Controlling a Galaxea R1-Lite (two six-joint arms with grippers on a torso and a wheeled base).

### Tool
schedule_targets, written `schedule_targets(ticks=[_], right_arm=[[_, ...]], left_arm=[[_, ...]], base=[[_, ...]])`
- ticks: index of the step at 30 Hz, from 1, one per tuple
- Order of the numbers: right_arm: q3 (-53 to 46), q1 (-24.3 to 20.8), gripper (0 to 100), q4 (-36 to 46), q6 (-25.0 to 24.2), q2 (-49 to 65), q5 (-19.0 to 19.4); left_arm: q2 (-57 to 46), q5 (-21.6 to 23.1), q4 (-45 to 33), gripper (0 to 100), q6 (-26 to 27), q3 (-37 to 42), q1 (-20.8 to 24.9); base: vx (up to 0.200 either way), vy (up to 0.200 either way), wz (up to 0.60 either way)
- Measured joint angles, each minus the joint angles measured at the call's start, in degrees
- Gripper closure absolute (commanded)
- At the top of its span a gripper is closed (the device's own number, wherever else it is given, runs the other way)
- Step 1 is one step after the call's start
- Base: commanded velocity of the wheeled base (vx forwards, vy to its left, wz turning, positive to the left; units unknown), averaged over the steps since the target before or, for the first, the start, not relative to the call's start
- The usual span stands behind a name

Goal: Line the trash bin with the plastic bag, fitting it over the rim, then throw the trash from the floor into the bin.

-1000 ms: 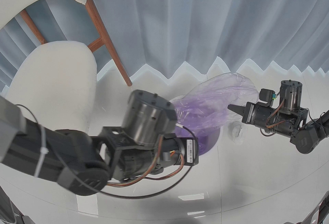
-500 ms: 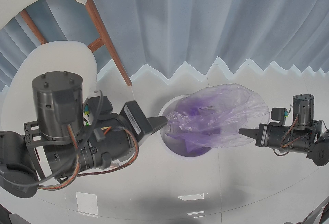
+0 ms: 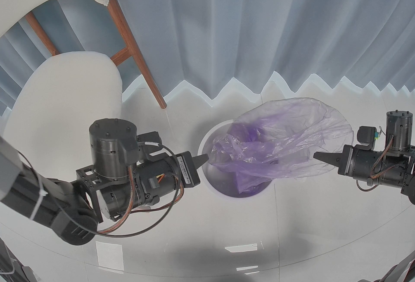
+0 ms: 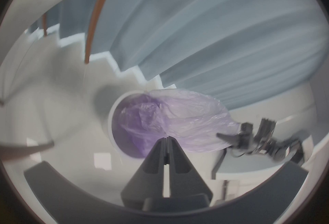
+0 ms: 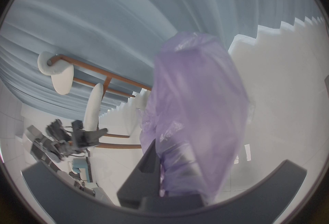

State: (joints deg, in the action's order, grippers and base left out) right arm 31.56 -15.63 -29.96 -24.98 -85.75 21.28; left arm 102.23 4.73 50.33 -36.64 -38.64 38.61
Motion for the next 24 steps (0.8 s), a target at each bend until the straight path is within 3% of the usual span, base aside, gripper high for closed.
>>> schedule_targets(ticks=[4,8,9,20,24], right_arm=[[0.84,1.24,100,0.22,-2.23,0.48,2.11],[1.29,2.29,100,0.3,-3.4,0.72,3.6],[1.38,2.46,100,0.29,-3.56,0.77,3.8],[1.45,2.54,100,0.35,-3.89,1.18,4.36],[1.12,2.43,100,0.4,-4.3,1.71,4.39]], left_arm=[[6.84,4.77,7.19,100,7.89,0.87,-3.78],[12.3,6.95,9.14,100,9.65,-1.18,-6.14],[13.48,7.14,9.19,0,9.83,-2.1,-6.47],[20.98,7.72,8.68,0,11.11,-13.78,-7.63],[23.02,7.78,8.86,0,14.68,-18.43,-7.72]], base=[[0.0,0.0,0.0],[0.0,0.0,0.0],[0.0,0.0,0.0],[0.0,0.0,0.0],[0.0,0.0,0.0]])
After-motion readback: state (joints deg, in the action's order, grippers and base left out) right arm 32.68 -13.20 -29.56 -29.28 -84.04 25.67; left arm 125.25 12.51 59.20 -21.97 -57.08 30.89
